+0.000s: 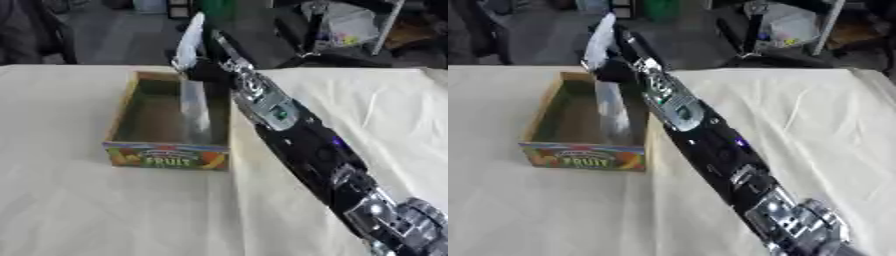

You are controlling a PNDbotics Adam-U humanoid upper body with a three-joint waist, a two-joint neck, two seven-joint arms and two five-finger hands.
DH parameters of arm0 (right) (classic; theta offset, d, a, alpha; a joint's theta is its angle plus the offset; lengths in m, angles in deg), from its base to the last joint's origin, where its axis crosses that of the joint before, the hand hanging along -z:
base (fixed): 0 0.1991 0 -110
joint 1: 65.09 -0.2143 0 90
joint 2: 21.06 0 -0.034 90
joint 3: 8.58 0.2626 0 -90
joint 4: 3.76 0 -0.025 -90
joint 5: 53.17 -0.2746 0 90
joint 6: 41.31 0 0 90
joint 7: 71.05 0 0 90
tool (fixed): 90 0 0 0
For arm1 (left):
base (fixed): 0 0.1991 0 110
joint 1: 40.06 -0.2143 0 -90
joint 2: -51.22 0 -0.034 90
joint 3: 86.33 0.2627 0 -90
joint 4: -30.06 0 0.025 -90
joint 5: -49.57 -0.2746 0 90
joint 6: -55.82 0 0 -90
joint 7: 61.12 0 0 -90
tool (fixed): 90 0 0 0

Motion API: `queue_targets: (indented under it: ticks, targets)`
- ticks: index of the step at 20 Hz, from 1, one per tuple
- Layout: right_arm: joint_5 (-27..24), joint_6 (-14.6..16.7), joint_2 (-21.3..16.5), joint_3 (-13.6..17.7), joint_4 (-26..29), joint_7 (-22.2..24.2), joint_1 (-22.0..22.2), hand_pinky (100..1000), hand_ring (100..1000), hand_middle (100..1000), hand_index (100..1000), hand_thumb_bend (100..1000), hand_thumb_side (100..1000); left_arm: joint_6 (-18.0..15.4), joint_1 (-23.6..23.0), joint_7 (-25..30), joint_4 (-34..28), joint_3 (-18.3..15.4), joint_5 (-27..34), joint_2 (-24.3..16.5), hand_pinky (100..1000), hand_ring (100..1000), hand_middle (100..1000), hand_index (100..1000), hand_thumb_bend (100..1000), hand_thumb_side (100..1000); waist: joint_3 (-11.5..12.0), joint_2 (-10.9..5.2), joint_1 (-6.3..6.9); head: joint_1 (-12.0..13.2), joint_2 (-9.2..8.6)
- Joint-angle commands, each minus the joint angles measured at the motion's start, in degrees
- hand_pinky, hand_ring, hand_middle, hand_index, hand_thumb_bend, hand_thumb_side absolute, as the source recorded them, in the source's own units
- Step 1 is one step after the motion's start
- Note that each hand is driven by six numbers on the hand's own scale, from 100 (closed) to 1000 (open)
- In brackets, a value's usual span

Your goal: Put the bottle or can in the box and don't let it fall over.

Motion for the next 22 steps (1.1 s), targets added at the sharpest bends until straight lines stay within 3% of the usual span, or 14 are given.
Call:
queue_targets:
  ticks: [1,8,16,22]
  targets:
    - [0.8,1.8,-0.5,0.0,0.2,2.4,-0.9,829,683,582,879,353,317,-0.1,0.3,0.1,-0.9,0.0,0.0,-0.6,763,737,797,886,394,809,-0.1,-0.85,0.30,0.2,-0.58]
    - [3.6,4.3,-1.4,0.3,0.6,7.8,-0.3,879,757,679,951,394,403,-0.1,-0.2,-0.1,-0.9,-0.2,-0.2,-0.7,762,737,797,886,397,808,-0.8,-1.23,0.11,0.8,-0.37]
    - [5.6,5.6,-2.4,-0.4,4.2,12.9,0.4,922,820,788,1000,428,374,-0.2,-0.7,-0.3,-0.7,-0.4,-0.4,-0.8,762,736,797,886,400,807,-1.9,-1.83,-0.25,1.6,-0.20]
    - [7.7,5.6,-2.9,-0.5,4.3,16.5,0.2,946,848,837,1000,432,414,-0.2,-0.7,-0.4,-0.6,-0.4,-0.5,-0.8,761,736,796,886,402,806,-2.2,-2.15,-0.56,1.8,-0.32]
